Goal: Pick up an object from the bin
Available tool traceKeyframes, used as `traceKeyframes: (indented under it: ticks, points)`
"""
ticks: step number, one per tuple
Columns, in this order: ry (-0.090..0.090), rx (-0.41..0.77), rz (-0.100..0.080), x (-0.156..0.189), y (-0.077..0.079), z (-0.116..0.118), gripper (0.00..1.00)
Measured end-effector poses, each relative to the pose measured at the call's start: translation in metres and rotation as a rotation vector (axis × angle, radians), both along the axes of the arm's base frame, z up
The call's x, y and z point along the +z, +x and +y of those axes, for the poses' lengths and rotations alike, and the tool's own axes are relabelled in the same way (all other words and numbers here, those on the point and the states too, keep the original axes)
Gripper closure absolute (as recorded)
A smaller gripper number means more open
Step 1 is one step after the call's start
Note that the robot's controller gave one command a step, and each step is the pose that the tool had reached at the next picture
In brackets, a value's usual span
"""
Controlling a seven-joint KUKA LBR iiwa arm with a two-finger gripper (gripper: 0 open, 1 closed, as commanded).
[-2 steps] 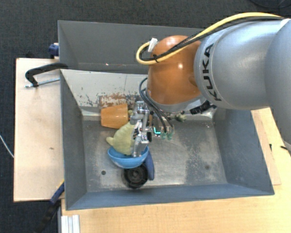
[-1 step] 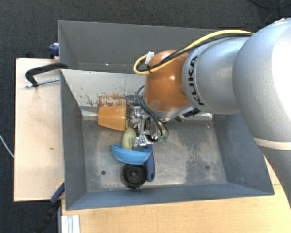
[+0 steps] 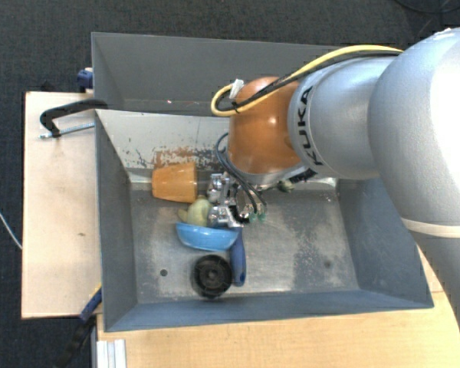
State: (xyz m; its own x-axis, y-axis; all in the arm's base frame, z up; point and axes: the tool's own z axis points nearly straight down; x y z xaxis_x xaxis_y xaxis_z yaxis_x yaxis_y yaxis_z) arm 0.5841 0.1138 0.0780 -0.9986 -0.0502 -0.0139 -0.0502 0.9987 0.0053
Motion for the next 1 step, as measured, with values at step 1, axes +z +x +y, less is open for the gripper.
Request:
traceKeyframes:
  ticks: [1]
  points:
    - [-0.006, 0.199, -0.002, 0.1587, -0.0144, -0.0126, 1.0]
